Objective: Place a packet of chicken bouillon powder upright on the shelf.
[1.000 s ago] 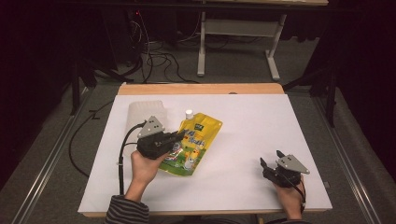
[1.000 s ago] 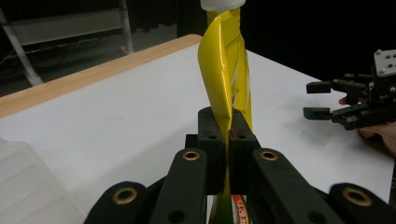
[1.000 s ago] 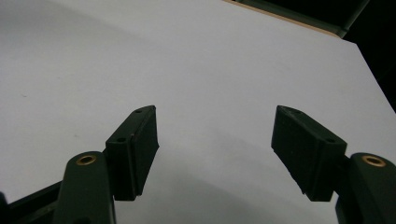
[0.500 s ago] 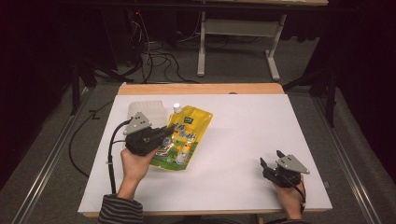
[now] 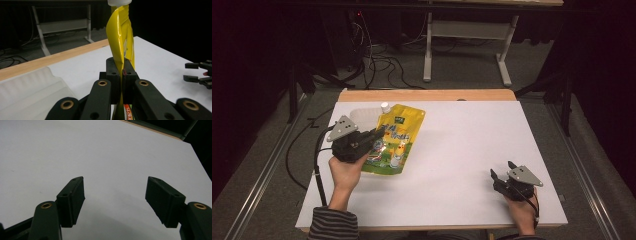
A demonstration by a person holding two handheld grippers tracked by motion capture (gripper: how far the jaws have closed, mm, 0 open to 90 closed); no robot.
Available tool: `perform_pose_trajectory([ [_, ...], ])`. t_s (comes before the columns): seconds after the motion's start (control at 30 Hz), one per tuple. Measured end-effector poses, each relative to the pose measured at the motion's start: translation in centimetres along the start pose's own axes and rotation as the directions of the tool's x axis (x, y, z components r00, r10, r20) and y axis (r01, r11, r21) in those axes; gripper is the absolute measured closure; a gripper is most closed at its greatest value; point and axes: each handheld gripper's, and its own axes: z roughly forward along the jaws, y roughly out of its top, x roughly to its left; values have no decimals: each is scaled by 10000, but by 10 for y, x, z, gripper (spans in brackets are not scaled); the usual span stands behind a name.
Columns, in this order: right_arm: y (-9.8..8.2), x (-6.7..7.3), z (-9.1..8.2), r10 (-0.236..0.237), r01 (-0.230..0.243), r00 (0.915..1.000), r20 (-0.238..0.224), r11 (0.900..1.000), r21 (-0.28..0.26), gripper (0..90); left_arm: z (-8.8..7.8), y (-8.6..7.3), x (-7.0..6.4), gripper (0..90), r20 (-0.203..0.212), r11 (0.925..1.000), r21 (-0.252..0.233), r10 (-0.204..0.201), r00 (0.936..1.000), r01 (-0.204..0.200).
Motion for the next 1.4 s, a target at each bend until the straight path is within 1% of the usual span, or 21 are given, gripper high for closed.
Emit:
perform_pose_trajectory([
  [0.07,0,0,0,-21,21,10000,0,10000,-8,320,-4,0,5,876,-207,9999,-103,-98,9997,96],
  [0.2,0,0,0,-29,29,10000,-4,10000,11,320,-6,-1,10,876,-646,9999,-130,-39,9979,31],
  [0.27,0,0,0,-53,53,10000,-9,10000,6,320,-7,-2,13,877,-653,9997,-202,-181,9977,168],
  [0.4,0,0,0,-37,37,10000,-11,10000,17,320,-9,-2,18,878,-785,9991,-325,-305,9965,280],
  [0.63,0,0,0,-31,31,10000,-4,10000,13,320,-16,1,23,879,-957,9975,-620,-401,9946,343],
  [0.7,0,0,0,-38,38,10000,4,10000,13,320,-18,2,25,880,-1102,9972,-677,-393,9931,320],
  [0.73,0,0,0,-33,33,10000,4,10000,12,320,-18,2,26,879,-1199,9974,-657,-367,9921,289],
  [0.87,0,0,0,-18,18,10000,6,10000,13,320,-18,0,31,879,-1376,9977,-568,-435,9895,359],
  [1.0,0,0,0,-24,24,10000,4,10000,13,320,-16,-3,36,879,-1471,9970,-585,-596,9873,515],
  [1.1,0,0,0,-47,47,10000,19,10000,33,320,-15,-4,40,879,-1452,9955,-651,-777,9863,688],
  [1.17,0,0,0,-38,38,10000,6,10000,15,320,-14,-4,41,879,-1608,9964,-589,-705,9845,618],
  [1.4,0,0,1,-99,98,9999,34,9999,46,320,-11,-5,44,877,-1868,9976,-444,-607,9805,533],
])
